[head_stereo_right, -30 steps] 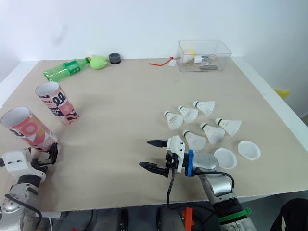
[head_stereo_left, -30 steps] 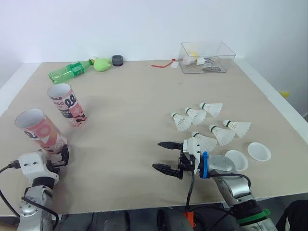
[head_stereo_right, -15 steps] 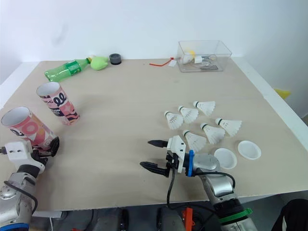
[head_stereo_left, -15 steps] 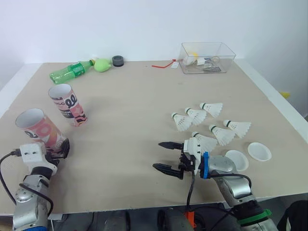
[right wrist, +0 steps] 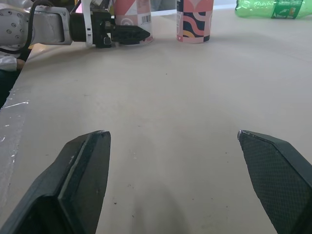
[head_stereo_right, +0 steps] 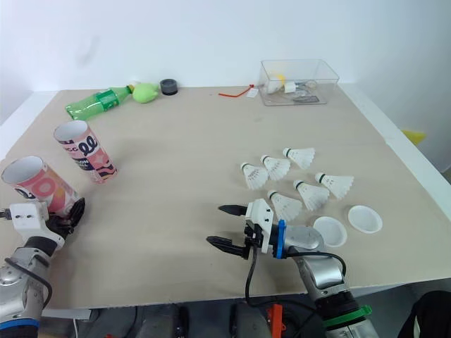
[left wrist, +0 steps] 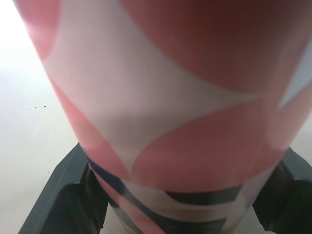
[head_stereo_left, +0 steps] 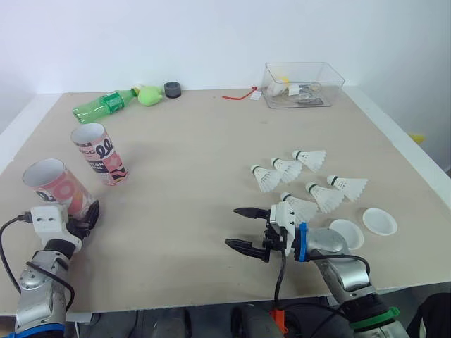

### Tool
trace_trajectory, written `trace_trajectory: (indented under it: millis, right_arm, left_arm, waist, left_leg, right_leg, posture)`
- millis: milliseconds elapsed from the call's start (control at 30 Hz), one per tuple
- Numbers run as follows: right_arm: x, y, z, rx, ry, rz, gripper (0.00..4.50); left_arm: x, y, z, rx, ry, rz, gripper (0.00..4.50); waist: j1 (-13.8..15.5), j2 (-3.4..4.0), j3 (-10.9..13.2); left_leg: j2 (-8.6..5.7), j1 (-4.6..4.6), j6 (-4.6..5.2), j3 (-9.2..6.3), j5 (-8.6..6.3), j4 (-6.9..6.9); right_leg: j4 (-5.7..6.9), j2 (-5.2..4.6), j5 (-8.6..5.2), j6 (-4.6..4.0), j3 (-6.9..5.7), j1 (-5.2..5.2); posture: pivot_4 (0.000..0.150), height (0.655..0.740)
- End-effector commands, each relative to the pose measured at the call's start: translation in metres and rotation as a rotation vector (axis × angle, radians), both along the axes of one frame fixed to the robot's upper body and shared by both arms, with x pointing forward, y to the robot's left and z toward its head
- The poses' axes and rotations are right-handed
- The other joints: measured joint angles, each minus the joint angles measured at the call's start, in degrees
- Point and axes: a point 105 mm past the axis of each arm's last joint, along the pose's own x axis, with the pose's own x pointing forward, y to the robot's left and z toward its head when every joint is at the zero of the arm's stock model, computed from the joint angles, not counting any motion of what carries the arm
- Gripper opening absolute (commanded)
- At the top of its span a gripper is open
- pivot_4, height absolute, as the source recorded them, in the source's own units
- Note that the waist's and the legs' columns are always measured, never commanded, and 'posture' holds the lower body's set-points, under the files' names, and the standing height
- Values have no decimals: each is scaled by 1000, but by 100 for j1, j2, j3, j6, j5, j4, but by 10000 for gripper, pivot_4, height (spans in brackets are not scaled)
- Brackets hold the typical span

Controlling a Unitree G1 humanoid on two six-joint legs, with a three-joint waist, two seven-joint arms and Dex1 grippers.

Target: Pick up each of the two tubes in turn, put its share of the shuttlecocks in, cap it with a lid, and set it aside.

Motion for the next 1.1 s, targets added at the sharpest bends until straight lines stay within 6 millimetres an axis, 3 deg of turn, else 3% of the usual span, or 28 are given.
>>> trace_trajectory:
  millis: [33, 200, 267, 533, 800, 933, 1100]
  right_arm:
    - [-1, -2, 15, 21, -60, -2, 45000]
    - [-1, -2, 16, 24, -61, -3, 45000]
    - [-2, -3, 16, 26, -62, -4, 45000]
    - [-1, -4, 17, 32, -65, -17, 45000]
    - [-2, -7, 21, 51, -68, -58, 45000]
    - [-4, -8, 20, 52, -67, -75, 45000]
    - [-6, -8, 19, 55, -64, -89, 45000]
  left_arm:
    - [-5, -5, -12, 39, 65, -48, 30502]
    - [-9, -27, -5, 157, 80, -228, 30502]
    - [-12, -49, 2, 256, 93, -387, 30502]
    - [-9, -94, 19, 376, 132, -737, 30502]
    - [-15, -156, 24, 518, 231, -1172, 30502]
    - [-14, -167, 23, 554, 289, -1272, 30502]
    - [-8, -181, 38, 524, 345, -1424, 30502]
  waist:
    - [0, 0, 0]
    - [-2, -1, 0]
    - [3, -1, 0]
    - [33, 0, 1]
    - [37, -1, 2]
    - [32, -2, 2]
    - [33, -3, 3]
  left_leg:
    - [0, 0, 0, 2, 0, 0]
    - [-4, -1, -6, 11, -4, -3]
    - [-5, -2, -12, 14, -8, -5]
    - [-34, -18, -13, 8, -14, -5]
    - [-39, -27, -7, -1, -21, -8]
    - [-43, -26, -4, 0, -26, -8]
    - [-68, -32, -1, -4, -28, -2]
  right_leg:
    - [0, -1, 0, 0, 2, 0]
    - [-1, -9, -4, 4, 6, -5]
    - [-3, -16, -7, 4, 6, -8]
    - [-8, -46, -33, 7, 0, -8]
    - [-8, -38, -31, 33, 0, -10]
    - [-8, -37, -35, 38, 4, -9]
    - [-8, -41, -41, 53, 2, -7]
  posture:
    - [1500, 7400]
    - [1500, 7400]
    - [1500, 7400]
    - [1500, 7400]
    - [1500, 7400]
    - [1500, 7400]
    - [1500, 7400]
